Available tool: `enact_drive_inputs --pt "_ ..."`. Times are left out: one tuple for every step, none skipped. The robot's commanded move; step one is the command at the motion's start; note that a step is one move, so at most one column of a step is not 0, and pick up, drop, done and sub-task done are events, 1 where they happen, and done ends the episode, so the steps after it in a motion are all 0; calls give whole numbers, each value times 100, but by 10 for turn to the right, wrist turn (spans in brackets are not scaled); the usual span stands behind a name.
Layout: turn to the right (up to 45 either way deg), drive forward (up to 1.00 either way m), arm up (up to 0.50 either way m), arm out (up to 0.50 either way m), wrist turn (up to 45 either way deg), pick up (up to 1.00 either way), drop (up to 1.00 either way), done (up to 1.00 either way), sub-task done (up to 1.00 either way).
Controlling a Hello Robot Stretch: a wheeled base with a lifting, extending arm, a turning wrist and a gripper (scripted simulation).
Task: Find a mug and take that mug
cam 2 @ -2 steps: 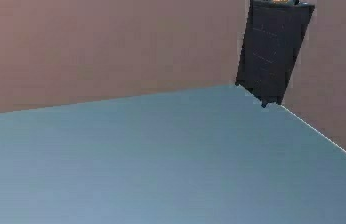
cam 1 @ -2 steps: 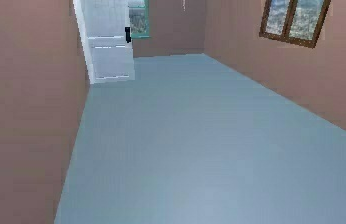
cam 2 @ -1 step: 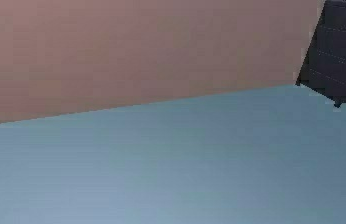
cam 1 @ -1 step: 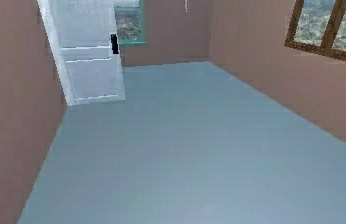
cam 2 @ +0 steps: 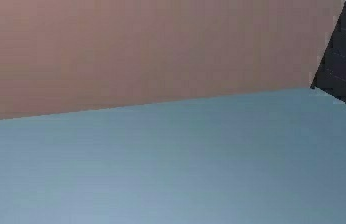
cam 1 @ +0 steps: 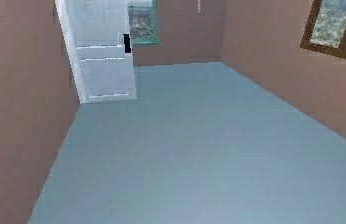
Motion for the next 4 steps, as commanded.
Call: enact_drive_inputs --pt "0 100 0 0 0 0 0 0 0" --pt "0 100 0 0 0 0 0 0 0" --pt "0 90 0 0 0 0 0 0 0" --pt "-90 0 0 0 0 0 0 0 0"
